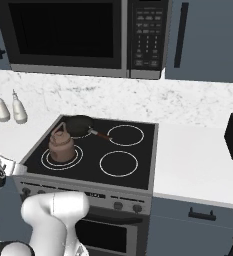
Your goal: Pick the kettle from the counter and place it on a stove burner. Then turn the burner on.
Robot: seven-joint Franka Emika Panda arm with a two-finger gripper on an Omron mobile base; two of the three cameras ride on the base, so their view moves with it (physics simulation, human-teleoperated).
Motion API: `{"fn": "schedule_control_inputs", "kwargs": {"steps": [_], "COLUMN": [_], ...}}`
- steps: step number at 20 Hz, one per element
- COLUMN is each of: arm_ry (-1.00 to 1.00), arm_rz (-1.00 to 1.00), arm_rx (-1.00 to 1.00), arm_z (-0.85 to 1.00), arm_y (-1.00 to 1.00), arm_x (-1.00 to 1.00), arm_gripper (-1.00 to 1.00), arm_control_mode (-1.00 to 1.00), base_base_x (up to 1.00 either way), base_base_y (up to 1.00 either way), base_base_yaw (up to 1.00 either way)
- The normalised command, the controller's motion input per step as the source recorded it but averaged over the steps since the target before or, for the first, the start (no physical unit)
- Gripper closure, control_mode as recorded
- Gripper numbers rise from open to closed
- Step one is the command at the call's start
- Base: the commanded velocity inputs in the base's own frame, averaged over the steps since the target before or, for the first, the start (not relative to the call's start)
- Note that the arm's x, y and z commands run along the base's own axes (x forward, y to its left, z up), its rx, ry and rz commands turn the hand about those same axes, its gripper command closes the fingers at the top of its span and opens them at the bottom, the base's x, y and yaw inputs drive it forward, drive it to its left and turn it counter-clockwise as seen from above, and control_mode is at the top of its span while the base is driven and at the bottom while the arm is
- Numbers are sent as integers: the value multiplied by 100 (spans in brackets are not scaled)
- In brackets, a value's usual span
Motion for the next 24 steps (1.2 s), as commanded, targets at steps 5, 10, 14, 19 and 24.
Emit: {"fn": "schedule_control_inputs", "kwargs": {"steps": [5,10,14,19,24], "arm_ry": [-20,-18,-6,-1,0], "arm_rz": [0,0,0,0,0], "arm_rx": [0,0,0,0,0], "arm_z": [-56,-37,-37,-35,-32], "arm_y": [2,6,15,20,15], "arm_x": [0,0,0,0,0], "arm_gripper": [-100,-100,-100,-100,-100], "arm_control_mode": [-100,-100,-100,-100,-100], "base_base_x": [0,0,0,0,0], "base_base_y": [0,0,0,0,0], "base_base_yaw": [0,0,0,0,0]}}
